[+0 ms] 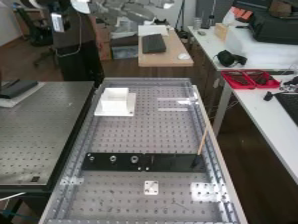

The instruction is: Grab the smaller nut and place it in the white container

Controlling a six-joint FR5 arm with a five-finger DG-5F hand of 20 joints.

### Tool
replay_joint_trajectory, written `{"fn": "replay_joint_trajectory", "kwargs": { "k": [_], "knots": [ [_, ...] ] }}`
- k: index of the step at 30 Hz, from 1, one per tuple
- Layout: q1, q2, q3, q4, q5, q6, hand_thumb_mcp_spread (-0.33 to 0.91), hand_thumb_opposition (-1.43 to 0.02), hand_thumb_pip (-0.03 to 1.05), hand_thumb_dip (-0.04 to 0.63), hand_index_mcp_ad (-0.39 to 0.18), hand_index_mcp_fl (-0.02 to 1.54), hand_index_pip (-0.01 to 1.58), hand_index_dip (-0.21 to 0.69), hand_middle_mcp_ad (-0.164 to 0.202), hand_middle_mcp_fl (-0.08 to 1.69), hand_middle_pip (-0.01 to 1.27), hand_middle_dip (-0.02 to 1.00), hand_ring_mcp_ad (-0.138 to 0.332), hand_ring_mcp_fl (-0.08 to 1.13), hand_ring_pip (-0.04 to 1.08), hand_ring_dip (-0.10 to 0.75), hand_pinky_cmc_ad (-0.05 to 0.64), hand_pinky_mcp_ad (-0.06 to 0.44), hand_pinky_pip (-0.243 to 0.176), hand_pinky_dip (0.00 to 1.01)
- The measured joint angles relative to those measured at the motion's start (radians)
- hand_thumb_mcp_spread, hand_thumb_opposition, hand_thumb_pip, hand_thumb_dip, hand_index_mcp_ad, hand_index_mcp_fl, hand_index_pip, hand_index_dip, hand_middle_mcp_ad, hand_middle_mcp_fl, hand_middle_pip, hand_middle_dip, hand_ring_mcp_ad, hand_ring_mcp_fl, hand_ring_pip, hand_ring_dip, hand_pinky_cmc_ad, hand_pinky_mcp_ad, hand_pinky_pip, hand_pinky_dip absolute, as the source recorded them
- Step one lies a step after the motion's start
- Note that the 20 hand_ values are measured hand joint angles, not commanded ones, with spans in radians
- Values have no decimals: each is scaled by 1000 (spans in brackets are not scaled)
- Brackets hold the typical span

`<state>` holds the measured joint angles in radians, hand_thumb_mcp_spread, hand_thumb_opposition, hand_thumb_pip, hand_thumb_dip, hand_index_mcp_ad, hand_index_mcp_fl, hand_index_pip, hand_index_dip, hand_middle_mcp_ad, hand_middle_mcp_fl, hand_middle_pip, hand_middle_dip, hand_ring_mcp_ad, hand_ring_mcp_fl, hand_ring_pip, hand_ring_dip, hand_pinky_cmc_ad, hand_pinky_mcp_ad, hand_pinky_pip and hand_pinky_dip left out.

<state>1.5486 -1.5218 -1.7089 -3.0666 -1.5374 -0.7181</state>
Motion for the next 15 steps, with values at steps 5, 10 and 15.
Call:
{"fn": "replay_joint_trajectory", "kwargs": {
  "k": [5,10,15],
  "knots": [
    [8,2,-14,13,14,1,192,-747,480,63,-40,-10,58,260,10,37,126,188,138,0,86,68,394,311,-61,122],
    [30,5,-31,20,53,1,195,-747,480,63,-45,-10,58,260,10,37,126,188,140,0,86,65,394,311,-61,122],
    [52,9,-56,37,96,8,195,-747,525,66,-47,7,65,262,10,45,126,188,140,0,86,65,393,311,-61,122]
  ]
}}
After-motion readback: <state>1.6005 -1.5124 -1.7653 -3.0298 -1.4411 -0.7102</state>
